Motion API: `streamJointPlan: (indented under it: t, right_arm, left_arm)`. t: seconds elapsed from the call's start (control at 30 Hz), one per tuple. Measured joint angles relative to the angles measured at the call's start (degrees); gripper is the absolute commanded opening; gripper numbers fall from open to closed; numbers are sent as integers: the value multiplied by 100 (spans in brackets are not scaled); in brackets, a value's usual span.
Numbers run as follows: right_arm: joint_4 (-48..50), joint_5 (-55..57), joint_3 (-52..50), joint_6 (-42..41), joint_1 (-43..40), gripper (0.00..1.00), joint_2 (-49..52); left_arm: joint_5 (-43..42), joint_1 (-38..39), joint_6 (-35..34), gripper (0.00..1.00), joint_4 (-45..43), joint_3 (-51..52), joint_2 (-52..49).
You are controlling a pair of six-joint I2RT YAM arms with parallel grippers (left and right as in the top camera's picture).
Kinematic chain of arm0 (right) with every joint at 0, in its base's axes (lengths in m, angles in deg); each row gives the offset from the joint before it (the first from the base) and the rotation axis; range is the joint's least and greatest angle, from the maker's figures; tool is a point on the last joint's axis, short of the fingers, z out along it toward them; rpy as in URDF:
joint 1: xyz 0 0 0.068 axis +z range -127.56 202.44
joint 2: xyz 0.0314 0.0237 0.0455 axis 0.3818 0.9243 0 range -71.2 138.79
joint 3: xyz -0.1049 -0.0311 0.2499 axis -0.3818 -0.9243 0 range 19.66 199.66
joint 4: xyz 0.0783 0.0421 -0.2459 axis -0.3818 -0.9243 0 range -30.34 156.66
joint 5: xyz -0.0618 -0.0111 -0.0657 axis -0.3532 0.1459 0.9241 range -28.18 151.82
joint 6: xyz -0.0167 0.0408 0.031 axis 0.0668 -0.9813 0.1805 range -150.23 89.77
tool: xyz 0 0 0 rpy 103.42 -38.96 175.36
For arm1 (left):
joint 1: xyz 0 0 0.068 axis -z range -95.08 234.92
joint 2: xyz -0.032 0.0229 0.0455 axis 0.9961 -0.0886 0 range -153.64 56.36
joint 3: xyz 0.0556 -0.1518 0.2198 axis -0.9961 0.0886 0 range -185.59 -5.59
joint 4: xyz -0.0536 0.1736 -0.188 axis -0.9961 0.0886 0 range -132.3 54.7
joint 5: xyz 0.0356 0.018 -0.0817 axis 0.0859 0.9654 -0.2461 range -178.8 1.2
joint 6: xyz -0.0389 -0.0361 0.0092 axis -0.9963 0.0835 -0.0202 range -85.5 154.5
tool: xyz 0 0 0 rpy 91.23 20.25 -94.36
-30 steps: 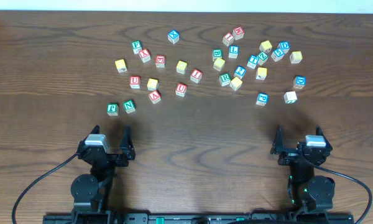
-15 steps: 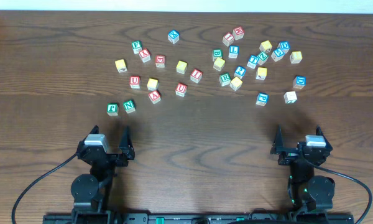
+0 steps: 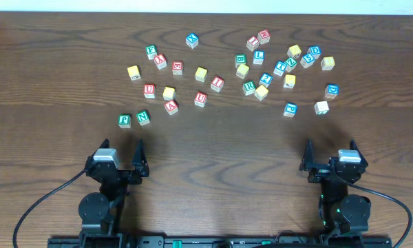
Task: Spell out CORL
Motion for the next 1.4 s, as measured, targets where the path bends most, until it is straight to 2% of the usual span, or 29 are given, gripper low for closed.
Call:
streamJointPlan:
  t: [0.07,0.1,0.33,0.53,0.73,0.93,1.07,1.13,1.27,1.4]
  right_arm:
    - [0,0,0,0,0,99,0]
    - [0,0,0,0,0,99,0]
    - [0,0,0,0,0,99,0]
    - [0,0,0,0,0,99,15]
    - [-2,-4,0,4,0,99,17]
    - [-2,-17,0,17,0,99,22]
    - [-2,-22,0,20,0,99,22]
    - [0,-22,0,20,0,99,22]
    - [-2,-24,0,20,0,99,22]
    - [-2,-22,0,20,0,99,22]
  left_arm:
    - [-2,0,0,91,0,0,0]
    - [-2,0,0,100,-2,0,0]
    - [-26,0,-2,98,0,-4,-120]
    - [-74,0,-26,98,188,-232,-1137]
    - [-229,0,-66,98,116,-1781,-3095]
    - [-807,0,-68,98,210,-3294,-4885]
    - [-1078,0,-70,98,861,-4240,-5831]
    - [-1152,0,-50,98,1539,-4863,-6262]
    - [-1217,0,201,98,2728,-6122,-6970]
    - [-1228,0,492,98,3475,-7213,-7405]
